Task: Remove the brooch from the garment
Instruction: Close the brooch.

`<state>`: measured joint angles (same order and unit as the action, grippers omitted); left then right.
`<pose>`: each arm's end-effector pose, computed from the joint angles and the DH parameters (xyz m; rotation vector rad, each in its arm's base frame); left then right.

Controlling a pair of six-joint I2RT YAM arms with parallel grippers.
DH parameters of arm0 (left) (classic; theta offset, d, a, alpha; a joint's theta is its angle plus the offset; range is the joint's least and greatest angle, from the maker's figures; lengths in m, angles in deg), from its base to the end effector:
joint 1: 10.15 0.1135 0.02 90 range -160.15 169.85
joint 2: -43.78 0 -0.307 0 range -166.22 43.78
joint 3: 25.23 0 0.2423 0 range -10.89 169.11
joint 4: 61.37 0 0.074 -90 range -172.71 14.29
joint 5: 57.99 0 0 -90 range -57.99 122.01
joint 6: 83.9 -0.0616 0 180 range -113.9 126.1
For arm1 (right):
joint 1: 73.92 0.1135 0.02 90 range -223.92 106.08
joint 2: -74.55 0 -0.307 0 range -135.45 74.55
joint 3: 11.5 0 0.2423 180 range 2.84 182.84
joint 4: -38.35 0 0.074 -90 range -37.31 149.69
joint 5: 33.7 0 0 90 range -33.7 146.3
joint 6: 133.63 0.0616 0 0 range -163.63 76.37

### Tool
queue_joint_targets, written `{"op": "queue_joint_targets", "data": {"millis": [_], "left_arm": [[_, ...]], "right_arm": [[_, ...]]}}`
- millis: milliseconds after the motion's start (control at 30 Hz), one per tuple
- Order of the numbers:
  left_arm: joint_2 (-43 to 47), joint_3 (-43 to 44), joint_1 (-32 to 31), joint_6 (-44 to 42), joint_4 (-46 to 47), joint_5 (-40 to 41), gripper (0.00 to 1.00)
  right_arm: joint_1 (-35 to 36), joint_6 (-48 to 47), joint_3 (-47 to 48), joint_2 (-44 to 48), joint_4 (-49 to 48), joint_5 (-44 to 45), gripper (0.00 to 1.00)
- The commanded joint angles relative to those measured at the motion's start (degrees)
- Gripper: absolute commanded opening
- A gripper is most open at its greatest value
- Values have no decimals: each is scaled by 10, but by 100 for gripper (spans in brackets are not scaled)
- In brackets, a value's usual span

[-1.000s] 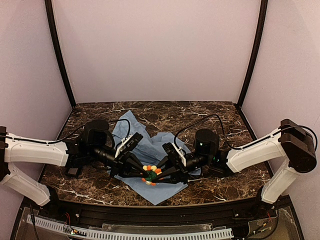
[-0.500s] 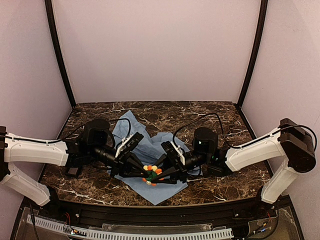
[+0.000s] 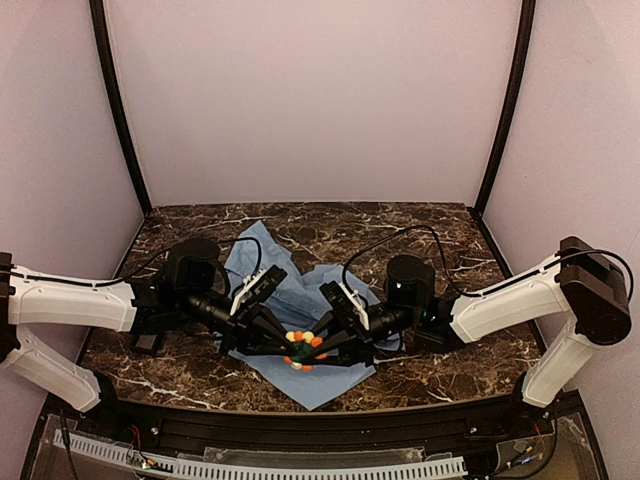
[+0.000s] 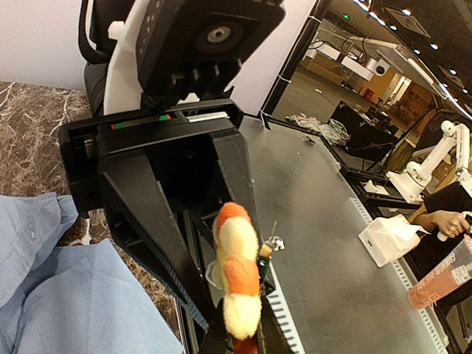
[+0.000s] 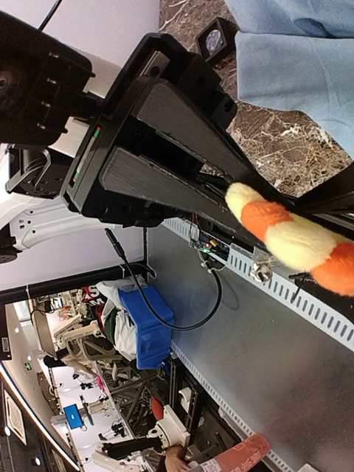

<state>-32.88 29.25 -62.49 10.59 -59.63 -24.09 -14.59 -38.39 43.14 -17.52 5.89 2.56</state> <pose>0.1276 -0.2490 0.2829 1.4612 1.5009 -1.5699 0.1274 0.3122 0.2635 -1.4922 1.1675 1.5775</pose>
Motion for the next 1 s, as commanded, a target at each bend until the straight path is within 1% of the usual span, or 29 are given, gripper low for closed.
{"op": "queue_joint_targets", "data": {"millis": [0, 100, 200, 400, 633, 800, 967], "left_arm": [[0, 11, -3, -8, -5, 13, 1], [0, 11, -4, -8, -5, 13, 1], [-1, 12, -4, -8, -6, 13, 1], [0, 12, -5, -9, -8, 19, 1], [0, 18, -5, -20, -33, 59, 1], [2, 23, -5, -31, -58, 109, 1], [-7, 31, -4, -29, -71, 121, 1]], "right_arm": [[11, 9, 24, -6, -33, 25, 23], [10, 17, 25, -8, -33, 29, 21], [10, 22, 34, -11, -13, 45, 18], [10, 25, 52, -12, 28, 70, 17], [10, 29, 71, -12, 73, 93, 17], [10, 33, 80, -16, 92, 108, 16], [10, 31, 88, -20, 104, 108, 15]]}}
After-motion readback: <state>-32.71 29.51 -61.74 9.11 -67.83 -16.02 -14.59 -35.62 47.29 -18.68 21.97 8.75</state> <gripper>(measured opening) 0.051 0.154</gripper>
